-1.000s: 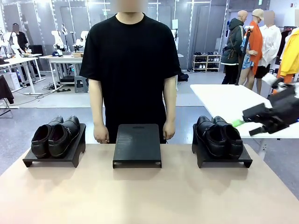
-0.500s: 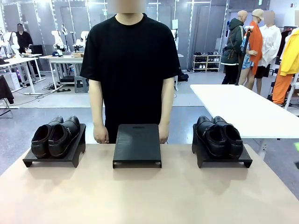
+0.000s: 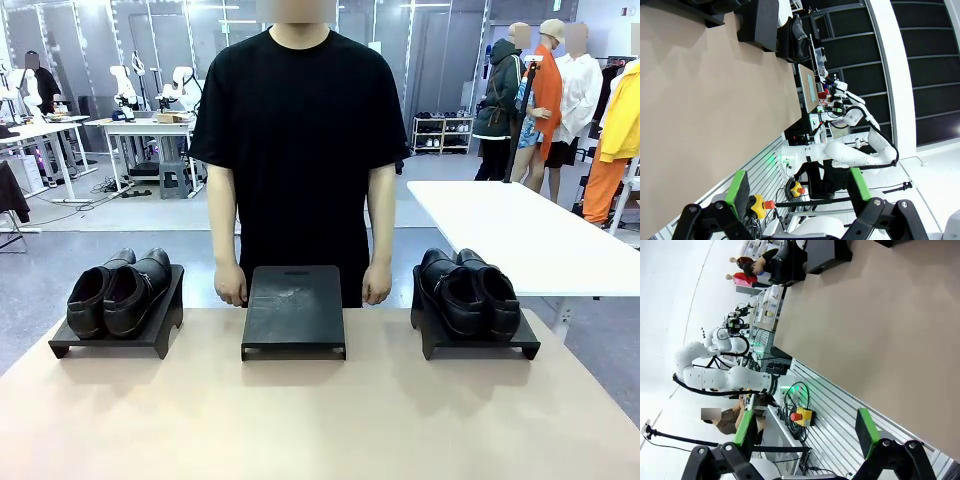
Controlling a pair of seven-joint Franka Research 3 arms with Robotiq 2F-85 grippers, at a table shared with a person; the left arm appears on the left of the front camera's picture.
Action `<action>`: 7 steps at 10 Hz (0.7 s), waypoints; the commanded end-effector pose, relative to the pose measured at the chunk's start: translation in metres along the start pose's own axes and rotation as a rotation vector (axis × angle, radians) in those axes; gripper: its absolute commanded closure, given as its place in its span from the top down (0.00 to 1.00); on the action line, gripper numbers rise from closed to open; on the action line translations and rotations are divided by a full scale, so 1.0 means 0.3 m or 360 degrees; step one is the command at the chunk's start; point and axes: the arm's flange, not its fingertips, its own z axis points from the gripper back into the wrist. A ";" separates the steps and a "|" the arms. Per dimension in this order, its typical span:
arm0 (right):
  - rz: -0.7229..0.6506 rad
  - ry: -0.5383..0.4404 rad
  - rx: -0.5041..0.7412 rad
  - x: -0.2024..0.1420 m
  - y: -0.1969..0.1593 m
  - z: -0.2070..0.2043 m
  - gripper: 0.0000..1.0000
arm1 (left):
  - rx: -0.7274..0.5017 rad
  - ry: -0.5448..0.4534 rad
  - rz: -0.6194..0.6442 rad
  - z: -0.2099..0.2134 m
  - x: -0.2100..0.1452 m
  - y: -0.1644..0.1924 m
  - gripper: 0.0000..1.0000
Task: Place the shoes on the stand as instructed by the person.
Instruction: Pick up another pair of Shoes and place it on the Shoes Stand indicated by the person.
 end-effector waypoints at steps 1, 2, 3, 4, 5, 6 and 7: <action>0.0033 -0.0010 0.0006 0.002 0.058 0.010 1.00 | -0.0009 0.0016 -0.0020 0.002 -0.013 -0.003 1.00; 0.0033 -0.0010 0.0006 0.002 0.058 0.010 1.00 | -0.0009 0.0016 -0.0020 0.002 -0.013 -0.003 1.00; 0.0033 -0.0010 0.0006 0.002 0.058 0.010 1.00 | -0.0009 0.0016 -0.0020 0.002 -0.013 -0.003 1.00; 0.0033 -0.0010 0.0006 0.002 0.058 0.010 1.00 | -0.0009 0.0016 -0.0020 0.002 -0.013 -0.003 1.00; 0.0033 -0.0010 0.0006 0.002 0.058 0.010 1.00 | -0.0009 0.0016 -0.0020 0.002 -0.013 -0.003 1.00; 0.0033 -0.0010 0.0006 0.002 0.058 0.010 1.00 | -0.0009 0.0016 -0.0020 0.002 -0.013 -0.003 1.00; 0.0033 -0.0010 0.0006 0.002 0.058 0.010 1.00 | -0.0009 0.0016 -0.0020 0.002 -0.013 -0.003 1.00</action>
